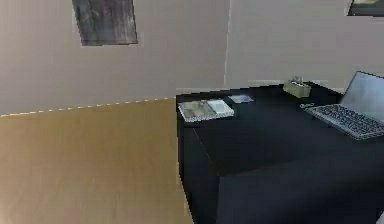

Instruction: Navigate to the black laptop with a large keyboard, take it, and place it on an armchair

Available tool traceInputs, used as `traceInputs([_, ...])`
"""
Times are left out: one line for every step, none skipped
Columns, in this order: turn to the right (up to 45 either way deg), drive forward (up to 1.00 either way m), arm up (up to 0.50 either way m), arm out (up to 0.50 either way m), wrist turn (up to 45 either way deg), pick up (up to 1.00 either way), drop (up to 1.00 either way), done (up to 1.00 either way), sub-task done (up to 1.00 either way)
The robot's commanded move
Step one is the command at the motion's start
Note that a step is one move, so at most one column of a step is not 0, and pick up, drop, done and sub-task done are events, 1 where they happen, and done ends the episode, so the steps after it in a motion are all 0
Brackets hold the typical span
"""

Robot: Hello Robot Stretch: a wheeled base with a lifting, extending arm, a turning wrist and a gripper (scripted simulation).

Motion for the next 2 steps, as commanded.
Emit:
traceInputs([33.0,0.00,0.00,0.00,0.0,0.00,0.00,0.00,0.00])
traceInputs([0.0,0.50,0.00,0.00,0.0,0.00,0.00,0.00,0.00])
